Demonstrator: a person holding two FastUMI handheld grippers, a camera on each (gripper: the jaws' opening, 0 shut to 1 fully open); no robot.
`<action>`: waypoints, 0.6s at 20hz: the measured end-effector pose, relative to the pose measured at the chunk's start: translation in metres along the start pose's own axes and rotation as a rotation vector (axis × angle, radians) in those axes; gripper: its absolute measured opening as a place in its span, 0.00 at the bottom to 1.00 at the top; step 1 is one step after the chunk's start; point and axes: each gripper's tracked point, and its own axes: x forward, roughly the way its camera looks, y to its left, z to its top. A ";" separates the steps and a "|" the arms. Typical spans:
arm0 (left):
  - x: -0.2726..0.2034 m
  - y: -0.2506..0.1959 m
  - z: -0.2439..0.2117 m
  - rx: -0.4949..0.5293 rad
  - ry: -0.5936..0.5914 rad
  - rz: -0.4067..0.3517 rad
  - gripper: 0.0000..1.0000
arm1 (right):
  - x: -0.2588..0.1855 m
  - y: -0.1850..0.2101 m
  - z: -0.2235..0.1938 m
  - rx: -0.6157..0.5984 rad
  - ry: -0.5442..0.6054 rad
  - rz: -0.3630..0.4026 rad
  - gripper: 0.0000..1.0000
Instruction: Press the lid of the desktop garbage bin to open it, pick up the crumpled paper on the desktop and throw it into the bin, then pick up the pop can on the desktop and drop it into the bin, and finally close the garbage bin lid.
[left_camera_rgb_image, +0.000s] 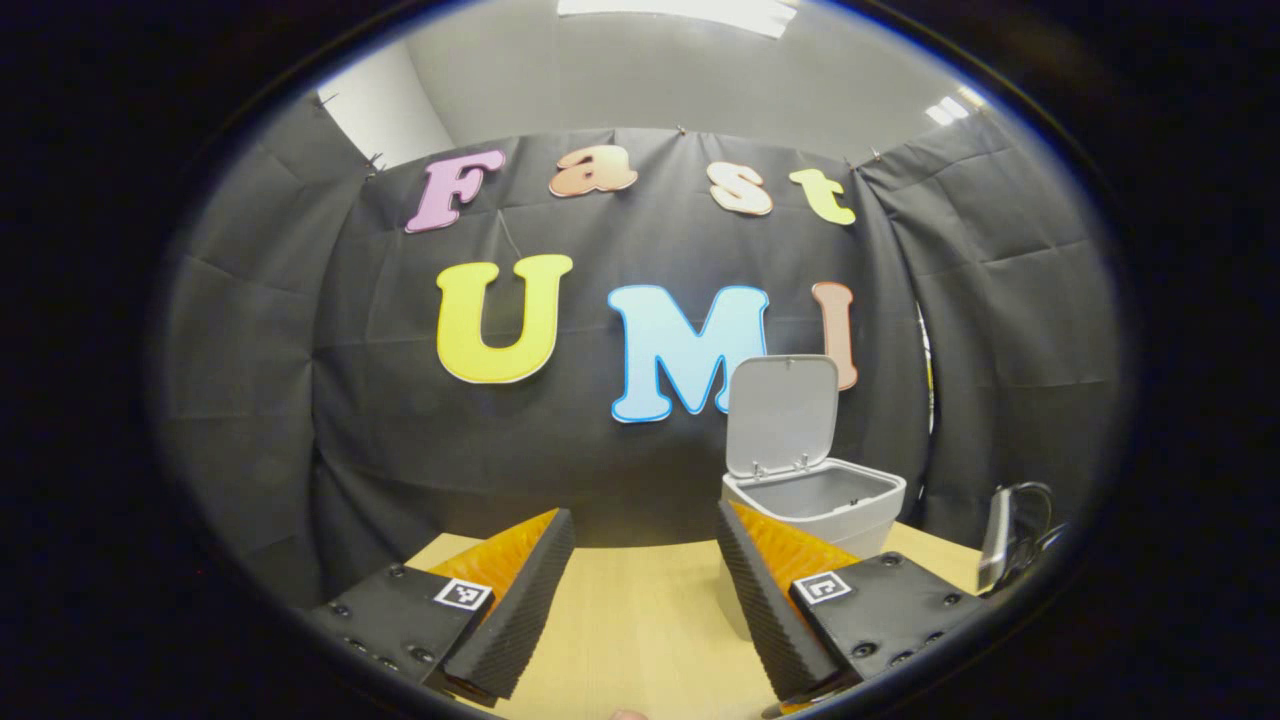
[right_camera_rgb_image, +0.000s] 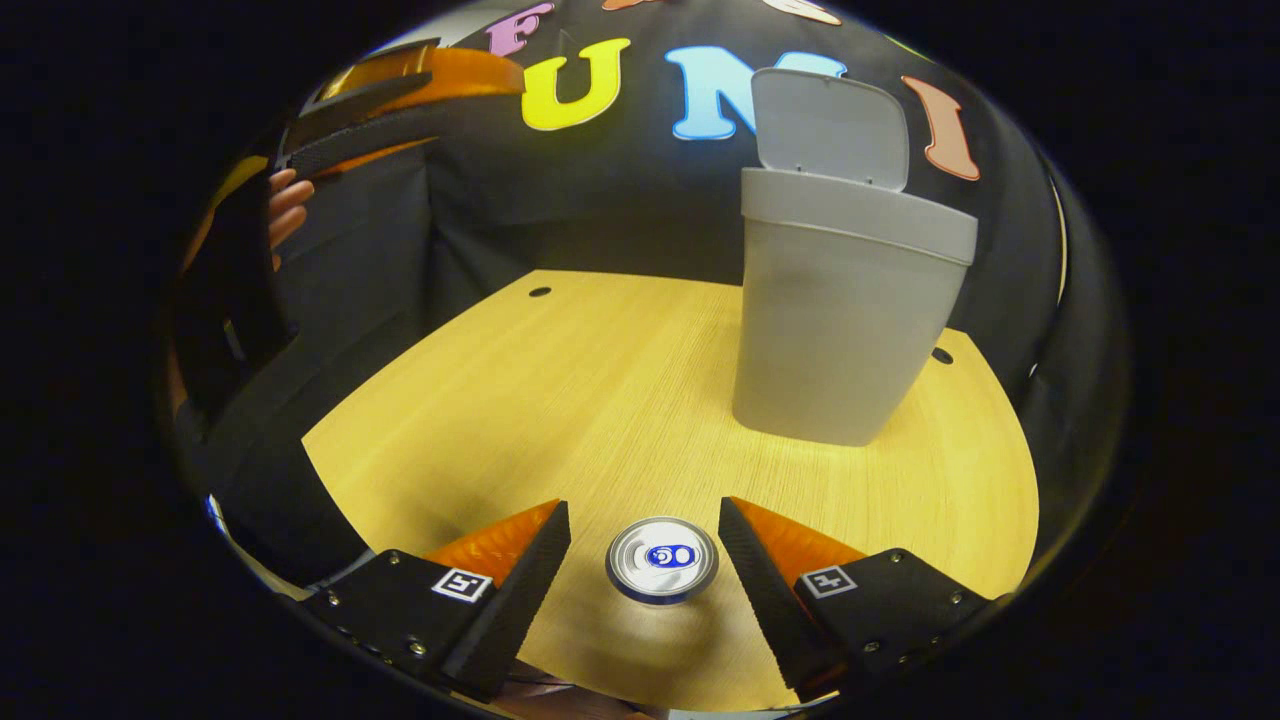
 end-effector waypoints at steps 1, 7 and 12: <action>0.001 0.000 0.000 -0.001 0.004 0.000 0.94 | 0.004 -0.001 -0.005 -0.005 0.026 -0.002 0.96; 0.002 0.003 -0.013 -0.026 0.023 0.025 0.96 | 0.016 -0.007 -0.033 0.003 0.140 -0.002 0.96; 0.002 0.005 -0.014 -0.021 0.029 0.048 0.95 | 0.024 -0.009 -0.039 0.032 0.172 0.027 0.88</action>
